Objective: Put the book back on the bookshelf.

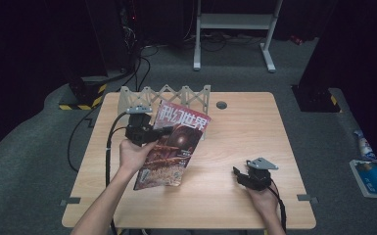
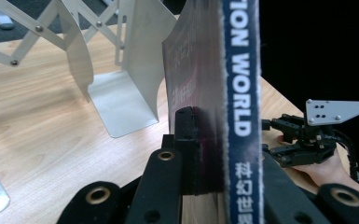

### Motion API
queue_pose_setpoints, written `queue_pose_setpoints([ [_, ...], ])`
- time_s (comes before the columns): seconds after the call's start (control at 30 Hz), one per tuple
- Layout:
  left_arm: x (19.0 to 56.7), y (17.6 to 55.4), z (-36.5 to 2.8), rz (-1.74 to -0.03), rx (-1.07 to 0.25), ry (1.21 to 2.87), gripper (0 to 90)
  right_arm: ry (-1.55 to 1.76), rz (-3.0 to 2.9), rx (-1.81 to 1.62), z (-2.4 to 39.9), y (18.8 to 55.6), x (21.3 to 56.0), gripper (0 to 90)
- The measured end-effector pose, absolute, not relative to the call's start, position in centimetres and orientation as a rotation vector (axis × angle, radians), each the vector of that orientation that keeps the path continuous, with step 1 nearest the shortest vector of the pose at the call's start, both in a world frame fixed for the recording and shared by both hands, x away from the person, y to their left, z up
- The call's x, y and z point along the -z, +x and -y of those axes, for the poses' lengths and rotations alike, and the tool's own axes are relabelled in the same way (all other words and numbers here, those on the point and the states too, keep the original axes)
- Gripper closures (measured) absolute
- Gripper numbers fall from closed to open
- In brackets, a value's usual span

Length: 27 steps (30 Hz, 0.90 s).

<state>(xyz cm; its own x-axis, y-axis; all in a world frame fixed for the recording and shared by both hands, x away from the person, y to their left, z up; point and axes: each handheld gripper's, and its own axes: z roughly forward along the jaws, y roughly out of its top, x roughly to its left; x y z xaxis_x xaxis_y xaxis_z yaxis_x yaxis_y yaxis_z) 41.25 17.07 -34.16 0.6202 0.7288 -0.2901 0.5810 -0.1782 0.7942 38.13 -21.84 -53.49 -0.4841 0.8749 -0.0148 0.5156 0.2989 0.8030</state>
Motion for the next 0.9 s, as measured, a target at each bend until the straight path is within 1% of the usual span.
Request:
queue_pose_setpoints([
  [0.2,33.8,42.2,-17.2,-1.058,-0.223,1.900,83.6,1.234,-2.120,-1.053,21.8,38.1,53.5,36.5],
  [0.6,32.9,42.7,-17.5,-1.054,-0.262,1.932,83.5,1.232,-2.122,-1.053,21.8,38.1,53.5,36.5],
  [0.9,32.3,43.1,-18.6,-1.085,-0.285,1.927,83.5,1.232,-2.122,-1.054,21.8,38.1,53.5,36.5],
])
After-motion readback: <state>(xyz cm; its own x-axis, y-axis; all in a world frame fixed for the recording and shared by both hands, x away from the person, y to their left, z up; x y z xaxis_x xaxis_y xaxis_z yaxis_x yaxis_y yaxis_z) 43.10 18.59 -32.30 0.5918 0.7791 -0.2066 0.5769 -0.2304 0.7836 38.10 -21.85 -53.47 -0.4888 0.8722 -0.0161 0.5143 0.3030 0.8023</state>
